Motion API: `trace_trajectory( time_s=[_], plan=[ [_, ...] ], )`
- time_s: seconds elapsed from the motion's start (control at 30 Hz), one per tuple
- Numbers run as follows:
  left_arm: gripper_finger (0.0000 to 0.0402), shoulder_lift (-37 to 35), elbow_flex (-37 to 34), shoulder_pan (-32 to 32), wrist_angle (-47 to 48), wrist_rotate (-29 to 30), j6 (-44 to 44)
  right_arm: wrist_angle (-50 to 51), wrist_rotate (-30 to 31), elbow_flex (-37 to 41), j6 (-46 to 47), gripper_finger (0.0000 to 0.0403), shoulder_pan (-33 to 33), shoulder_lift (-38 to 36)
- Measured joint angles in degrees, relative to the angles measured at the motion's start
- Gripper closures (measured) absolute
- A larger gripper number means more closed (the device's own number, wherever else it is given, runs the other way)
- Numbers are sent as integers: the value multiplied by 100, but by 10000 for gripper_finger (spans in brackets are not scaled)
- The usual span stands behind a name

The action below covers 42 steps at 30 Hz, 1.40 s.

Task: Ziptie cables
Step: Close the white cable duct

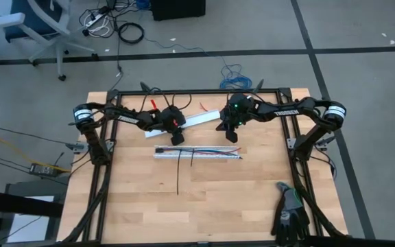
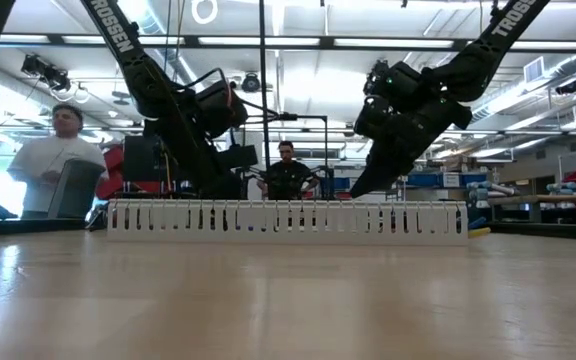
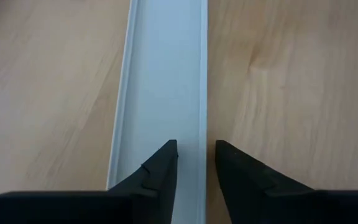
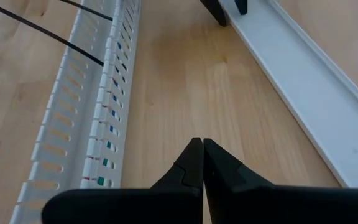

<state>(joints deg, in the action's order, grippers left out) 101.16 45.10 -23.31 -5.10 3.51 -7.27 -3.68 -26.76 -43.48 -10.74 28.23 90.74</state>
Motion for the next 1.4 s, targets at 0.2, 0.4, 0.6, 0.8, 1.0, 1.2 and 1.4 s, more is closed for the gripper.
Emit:
trace_trajectory(
  time_s=[0.2,0.4,0.6,0.8,1.0,1.2,1.4],
  plan=[
    [347,19,0,10,-39,-17,-204,-68,4,0,-2,403,0,0],
    [393,20,4,7,-58,27,-452,-53,222,0,-236,403,0,0],
    [398,-157,87,0,154,-22,-615,10,1033,0,-681,403,24,0],
    [400,-507,110,-28,665,-212,-757,159,1061,52,-756,403,238,-7],
    [401,-576,116,-31,787,-697,-912,400,1134,83,-861,403,334,-95],
    [401,-648,116,-33,1009,-851,-1060,974,1714,83,-1054,403,216,-515],
    [401,-713,116,-72,1088,-868,-1073,1577,1763,102,-990,403,134,-873]
  ],
)
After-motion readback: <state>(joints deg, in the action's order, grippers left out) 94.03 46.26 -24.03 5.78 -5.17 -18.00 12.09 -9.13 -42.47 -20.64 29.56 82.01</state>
